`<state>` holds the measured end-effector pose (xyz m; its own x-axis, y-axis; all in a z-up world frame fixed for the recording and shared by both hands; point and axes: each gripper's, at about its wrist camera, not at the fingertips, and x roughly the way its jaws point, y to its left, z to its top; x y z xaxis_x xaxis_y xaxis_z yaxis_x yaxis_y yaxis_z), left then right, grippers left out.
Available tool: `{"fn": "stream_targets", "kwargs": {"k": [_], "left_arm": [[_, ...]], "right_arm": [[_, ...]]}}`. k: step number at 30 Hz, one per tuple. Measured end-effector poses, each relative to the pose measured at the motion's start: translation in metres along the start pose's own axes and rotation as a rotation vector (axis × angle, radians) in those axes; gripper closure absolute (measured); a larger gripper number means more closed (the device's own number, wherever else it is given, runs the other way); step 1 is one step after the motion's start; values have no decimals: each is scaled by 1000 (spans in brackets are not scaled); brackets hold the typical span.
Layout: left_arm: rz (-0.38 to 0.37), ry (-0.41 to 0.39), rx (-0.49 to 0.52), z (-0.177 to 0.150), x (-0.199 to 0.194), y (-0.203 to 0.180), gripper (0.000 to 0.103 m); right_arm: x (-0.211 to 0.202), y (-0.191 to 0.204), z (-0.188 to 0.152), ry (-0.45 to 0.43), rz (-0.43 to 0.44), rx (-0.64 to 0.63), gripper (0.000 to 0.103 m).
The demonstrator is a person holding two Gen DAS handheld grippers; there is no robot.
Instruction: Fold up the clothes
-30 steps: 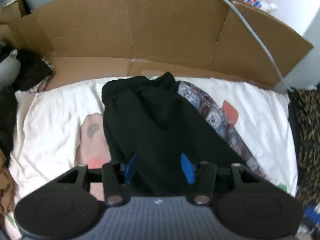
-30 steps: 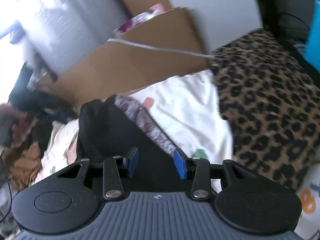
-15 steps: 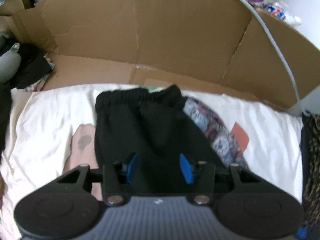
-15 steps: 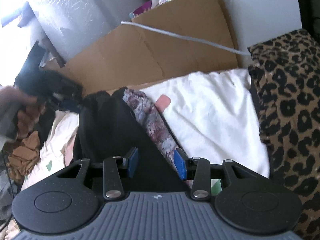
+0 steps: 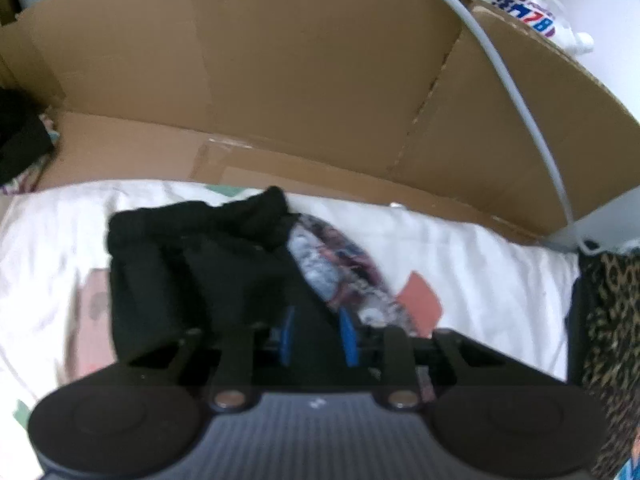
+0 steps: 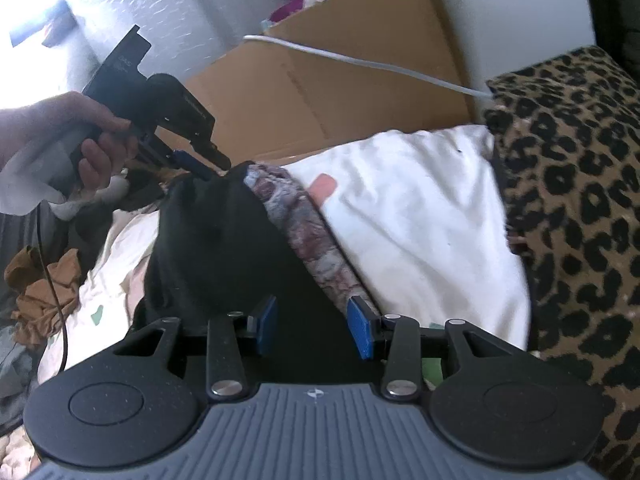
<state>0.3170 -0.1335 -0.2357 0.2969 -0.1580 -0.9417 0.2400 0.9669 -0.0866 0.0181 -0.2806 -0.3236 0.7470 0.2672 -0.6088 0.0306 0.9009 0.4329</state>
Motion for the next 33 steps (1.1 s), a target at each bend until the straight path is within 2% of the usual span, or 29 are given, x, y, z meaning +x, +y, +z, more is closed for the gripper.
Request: {"fn": "stream_targets", "kwargs": {"k": [6,10,17,19,23,26,30,33], "left_arm": [[30,53,-32,-1,24,-13,76],[111,99,-24,-5,38,-21,75],[175,146,-38,-15,51,-16,74],[192,158,-27,-19,50,-14,77],[182,163,-16,-21,38,-10,75],[166,136,-15,-14,30,-9,74],[137,129,-30,-9,32,-10,73],[108,141,-46,-7,36,-11,67]], "right_arm": [[-1,-9,-3,16,-19,-13,57],[-4,-13,-4,14,-20,-6,57],[-6,-12,-3,7,-17,-19,57],[-9,-14,-1,-4,-12,-20,57],[-8,-16,2,-3,3,-33,57],[-2,-14,2,4,10,-47,57],[6,-10,3,27,27,-81,57],[10,-7,2,48,25,-121,57]]}}
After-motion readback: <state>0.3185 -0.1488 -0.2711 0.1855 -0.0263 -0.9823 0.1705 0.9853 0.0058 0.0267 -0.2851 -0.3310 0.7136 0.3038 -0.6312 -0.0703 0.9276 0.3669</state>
